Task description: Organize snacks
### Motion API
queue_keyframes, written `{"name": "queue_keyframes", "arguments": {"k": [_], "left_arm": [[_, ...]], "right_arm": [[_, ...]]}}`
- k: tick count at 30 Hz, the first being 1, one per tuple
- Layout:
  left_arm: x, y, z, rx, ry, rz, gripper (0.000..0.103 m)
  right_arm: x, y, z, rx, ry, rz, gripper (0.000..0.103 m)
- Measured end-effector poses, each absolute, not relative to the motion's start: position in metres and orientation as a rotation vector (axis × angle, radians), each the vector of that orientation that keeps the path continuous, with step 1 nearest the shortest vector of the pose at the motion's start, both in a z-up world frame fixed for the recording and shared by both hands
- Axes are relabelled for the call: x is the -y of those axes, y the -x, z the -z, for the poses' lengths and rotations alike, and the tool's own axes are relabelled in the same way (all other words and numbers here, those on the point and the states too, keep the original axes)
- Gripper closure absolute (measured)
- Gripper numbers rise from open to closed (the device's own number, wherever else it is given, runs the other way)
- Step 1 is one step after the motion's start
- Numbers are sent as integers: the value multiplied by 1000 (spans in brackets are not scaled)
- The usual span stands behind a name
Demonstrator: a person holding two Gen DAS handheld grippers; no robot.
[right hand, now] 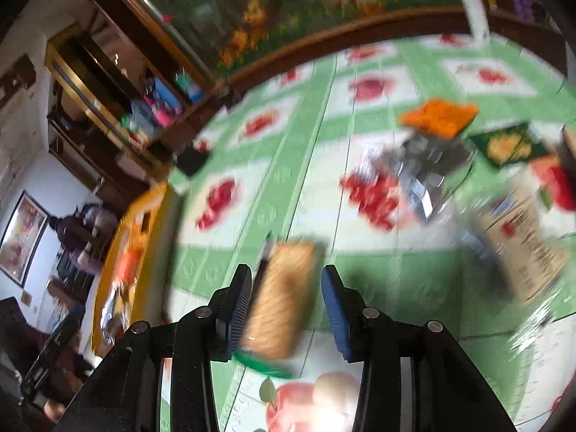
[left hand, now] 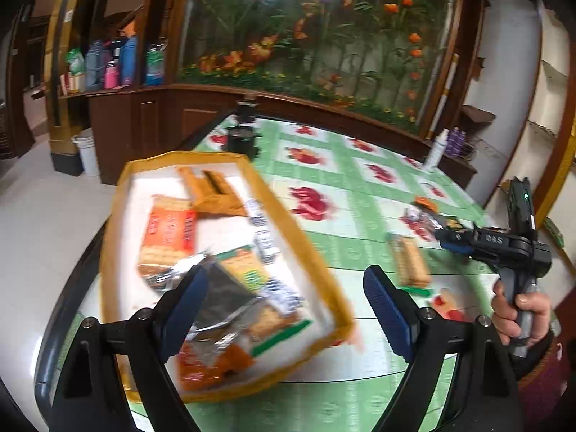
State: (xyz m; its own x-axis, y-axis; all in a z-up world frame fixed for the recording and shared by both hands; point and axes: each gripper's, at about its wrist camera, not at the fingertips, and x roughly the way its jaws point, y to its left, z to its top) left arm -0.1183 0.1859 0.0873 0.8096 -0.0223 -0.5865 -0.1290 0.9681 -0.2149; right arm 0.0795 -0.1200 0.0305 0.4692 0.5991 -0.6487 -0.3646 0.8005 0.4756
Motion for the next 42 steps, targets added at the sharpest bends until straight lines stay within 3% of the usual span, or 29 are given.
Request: {"name": "queue_keyframes", "arguments": {"k": [8,16,19,22,27,33,35,36,37,39,42], "left_arm": [[-127,85,-95,-712,226,128,16],[-49,19,-61,-904,95,193,12],[-37,-7,-42,-965,65,167,12],[-32,-28,-27,-1014,49,139,12],[-22,-52,-10,-1056,24,132,12],[-11,-52,-7,-960,-57,106,13],[-14,-53,-9,-938,-57,106,27],[-16,-54,-10,-921,-54,99,42],[-18,-53,-11,-907,-55,94,51],[-24,-52,-11,-892,-47,90,58],[-31,-50,-12,-887,-8,96,58]], "right_arm": [[204,-81,-47,-778,-357,-369,55],[257,-83,-46,-777,-464,-332,55],[257,-86,-44,-797,-447,-359,40],[255,-94,-37,-838,-431,-400,38],[243,-95,-41,-824,-266,-368,35],[205,-95,-35,-809,38,-373,31],[190,-95,-25,-824,154,-342,31],[185,-95,-21,-828,195,-331,31],[181,-95,-17,-831,230,-316,31],[176,-96,-7,-859,269,-303,37],[183,-96,-8,-866,213,-298,44]]}}
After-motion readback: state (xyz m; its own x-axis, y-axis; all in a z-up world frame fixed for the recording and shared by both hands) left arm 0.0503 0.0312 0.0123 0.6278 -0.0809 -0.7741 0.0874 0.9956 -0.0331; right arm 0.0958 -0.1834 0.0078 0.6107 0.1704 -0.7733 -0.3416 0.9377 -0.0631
